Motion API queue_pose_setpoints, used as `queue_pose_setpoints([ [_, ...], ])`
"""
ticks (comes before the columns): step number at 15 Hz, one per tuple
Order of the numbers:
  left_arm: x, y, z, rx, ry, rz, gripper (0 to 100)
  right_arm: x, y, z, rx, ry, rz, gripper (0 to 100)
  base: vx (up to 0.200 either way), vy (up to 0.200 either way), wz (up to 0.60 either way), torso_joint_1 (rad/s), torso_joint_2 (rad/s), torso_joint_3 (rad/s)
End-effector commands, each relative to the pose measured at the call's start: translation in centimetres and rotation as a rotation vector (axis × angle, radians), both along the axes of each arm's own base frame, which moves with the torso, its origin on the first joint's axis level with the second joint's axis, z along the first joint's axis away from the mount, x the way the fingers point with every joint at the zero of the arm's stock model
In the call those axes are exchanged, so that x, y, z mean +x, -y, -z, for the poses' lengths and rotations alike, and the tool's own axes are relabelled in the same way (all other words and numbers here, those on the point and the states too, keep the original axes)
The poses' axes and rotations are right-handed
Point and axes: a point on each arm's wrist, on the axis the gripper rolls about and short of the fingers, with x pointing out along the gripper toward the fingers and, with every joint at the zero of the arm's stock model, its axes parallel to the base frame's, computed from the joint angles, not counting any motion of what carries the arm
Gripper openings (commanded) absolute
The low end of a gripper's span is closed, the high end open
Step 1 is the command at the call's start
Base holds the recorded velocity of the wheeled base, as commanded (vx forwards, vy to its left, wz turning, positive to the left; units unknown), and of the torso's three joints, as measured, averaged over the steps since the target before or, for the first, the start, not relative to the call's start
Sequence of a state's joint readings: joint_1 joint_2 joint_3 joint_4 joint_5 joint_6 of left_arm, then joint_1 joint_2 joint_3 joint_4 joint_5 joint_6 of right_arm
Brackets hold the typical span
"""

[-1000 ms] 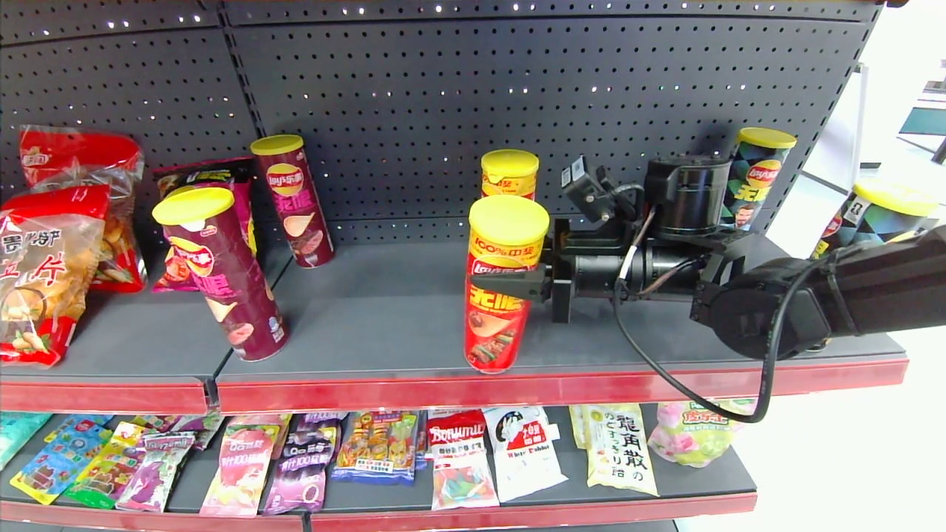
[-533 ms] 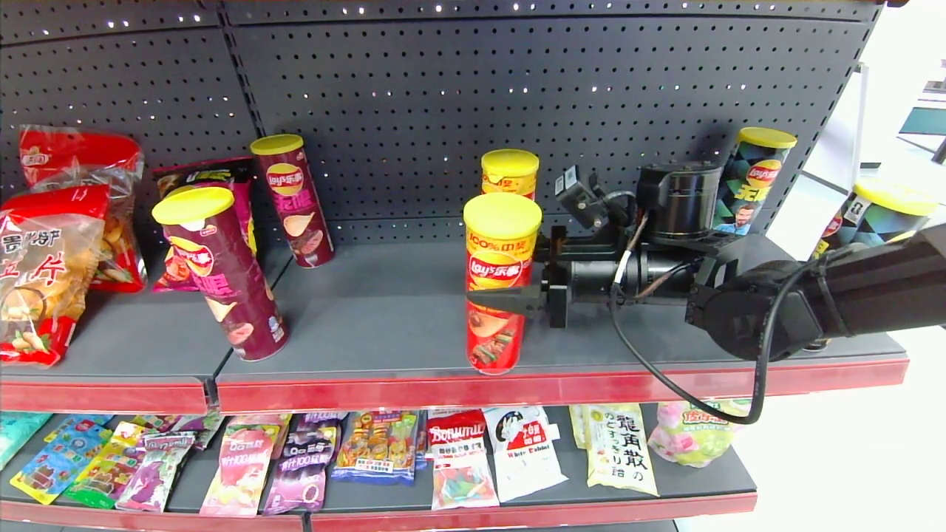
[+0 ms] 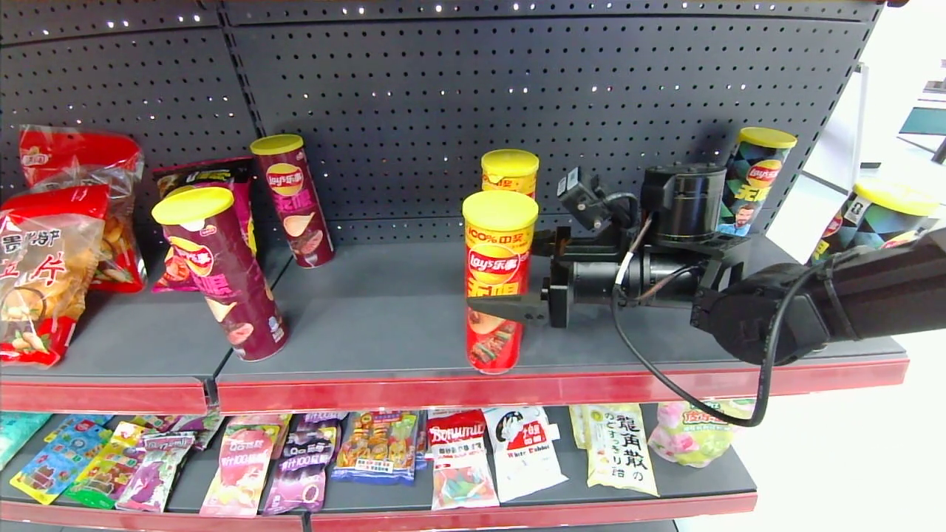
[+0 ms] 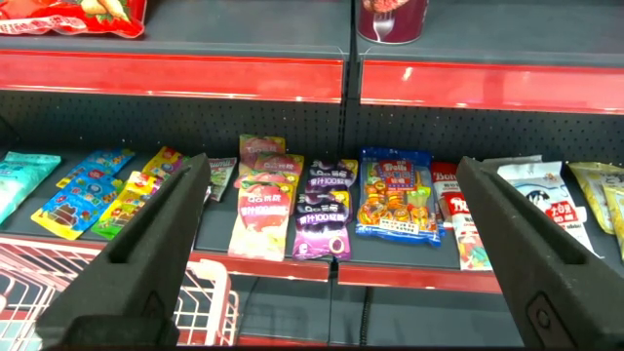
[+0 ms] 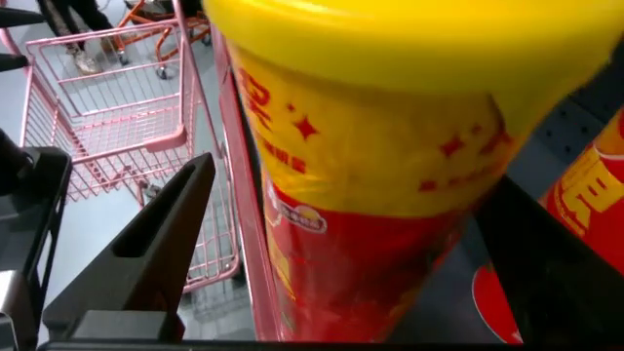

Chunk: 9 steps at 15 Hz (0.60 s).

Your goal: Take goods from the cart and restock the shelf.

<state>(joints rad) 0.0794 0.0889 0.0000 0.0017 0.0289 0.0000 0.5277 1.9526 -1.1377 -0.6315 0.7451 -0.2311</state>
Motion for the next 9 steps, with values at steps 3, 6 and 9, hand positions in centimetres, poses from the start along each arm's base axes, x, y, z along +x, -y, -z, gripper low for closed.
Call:
queue_pose_setpoints([
  [3, 0.0, 0.0, 0.0, 0.000, -0.001, -0.001, 100, -2.7, 2.1, 0.0, -0.021, -0.032, 0.022, 100, 0.000, 0.000, 0.00, 0.000, 0.00, 0.000],
  [6, 0.0, 0.0, 0.0, 0.000, -0.001, -0.001, 100, -3.8, 3.1, 0.2, -0.029, -0.047, 0.031, 100, 0.000, 0.000, 0.00, 0.000, 0.00, 0.000],
  [9, 0.0, 0.0, 0.0, 0.000, -0.001, -0.001, 100, -4.7, 3.7, 0.4, -0.039, -0.049, 0.030, 100, 0.000, 0.000, 0.00, 0.000, 0.00, 0.000],
])
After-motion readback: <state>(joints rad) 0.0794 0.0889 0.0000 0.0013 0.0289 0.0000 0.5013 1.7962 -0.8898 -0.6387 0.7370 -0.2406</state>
